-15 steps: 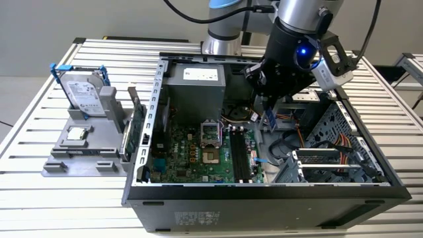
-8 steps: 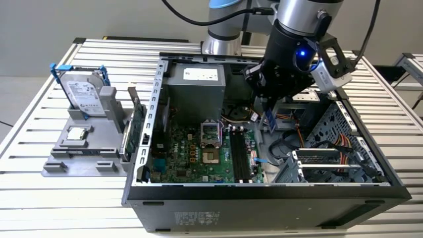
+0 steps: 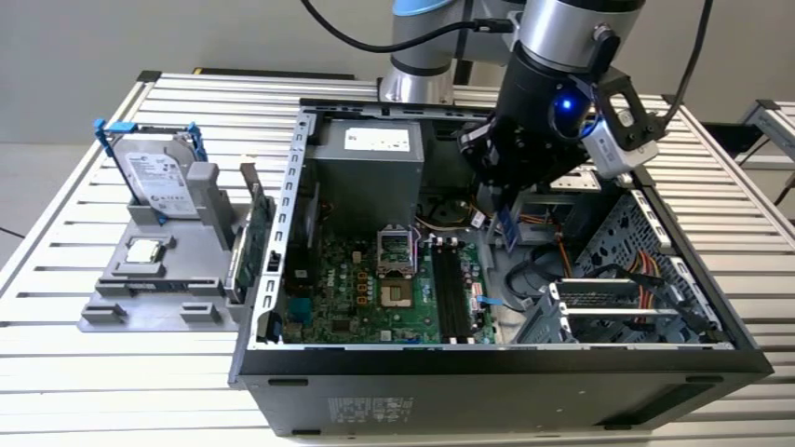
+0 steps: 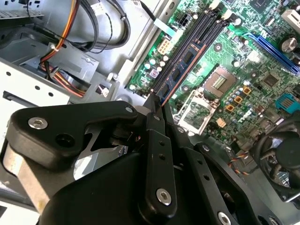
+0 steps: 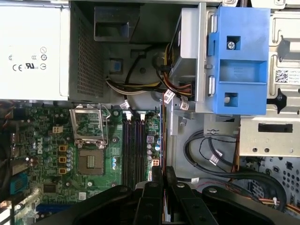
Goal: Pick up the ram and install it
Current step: 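Insert the ram into the slot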
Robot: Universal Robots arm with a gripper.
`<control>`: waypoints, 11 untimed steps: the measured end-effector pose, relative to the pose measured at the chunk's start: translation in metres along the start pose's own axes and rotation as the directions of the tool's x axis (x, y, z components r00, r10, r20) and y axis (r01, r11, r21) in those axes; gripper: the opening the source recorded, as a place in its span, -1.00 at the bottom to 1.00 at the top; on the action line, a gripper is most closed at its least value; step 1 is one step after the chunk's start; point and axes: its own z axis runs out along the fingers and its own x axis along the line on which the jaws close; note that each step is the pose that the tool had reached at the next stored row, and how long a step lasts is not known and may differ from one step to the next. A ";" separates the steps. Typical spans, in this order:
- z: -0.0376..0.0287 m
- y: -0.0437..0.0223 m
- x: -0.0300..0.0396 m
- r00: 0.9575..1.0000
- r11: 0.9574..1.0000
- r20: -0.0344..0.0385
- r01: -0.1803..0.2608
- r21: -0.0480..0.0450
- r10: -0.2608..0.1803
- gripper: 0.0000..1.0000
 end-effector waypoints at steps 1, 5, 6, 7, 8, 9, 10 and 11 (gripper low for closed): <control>0.0004 0.0000 0.0000 1.000 1.000 0.000 0.000 0.000 0.000 -1.00; 0.0023 0.0001 0.0000 1.000 1.000 0.000 0.000 0.001 0.000 -1.00; 0.0026 0.0001 0.0001 1.000 1.000 0.000 0.000 0.001 0.000 -1.00; 0.0030 0.0001 0.0000 1.000 1.000 0.000 0.000 0.001 0.000 -1.00; 0.0033 0.0001 0.0001 1.000 1.000 0.000 0.000 0.001 0.000 -1.00; 0.0037 0.0001 0.0001 1.000 1.000 0.000 0.000 0.001 0.000 -1.00; 0.0040 0.0001 0.0001 1.000 1.000 0.000 0.000 0.001 0.000 -1.00; 0.0045 0.0001 0.0001 1.000 1.000 0.000 0.000 0.001 0.000 -1.00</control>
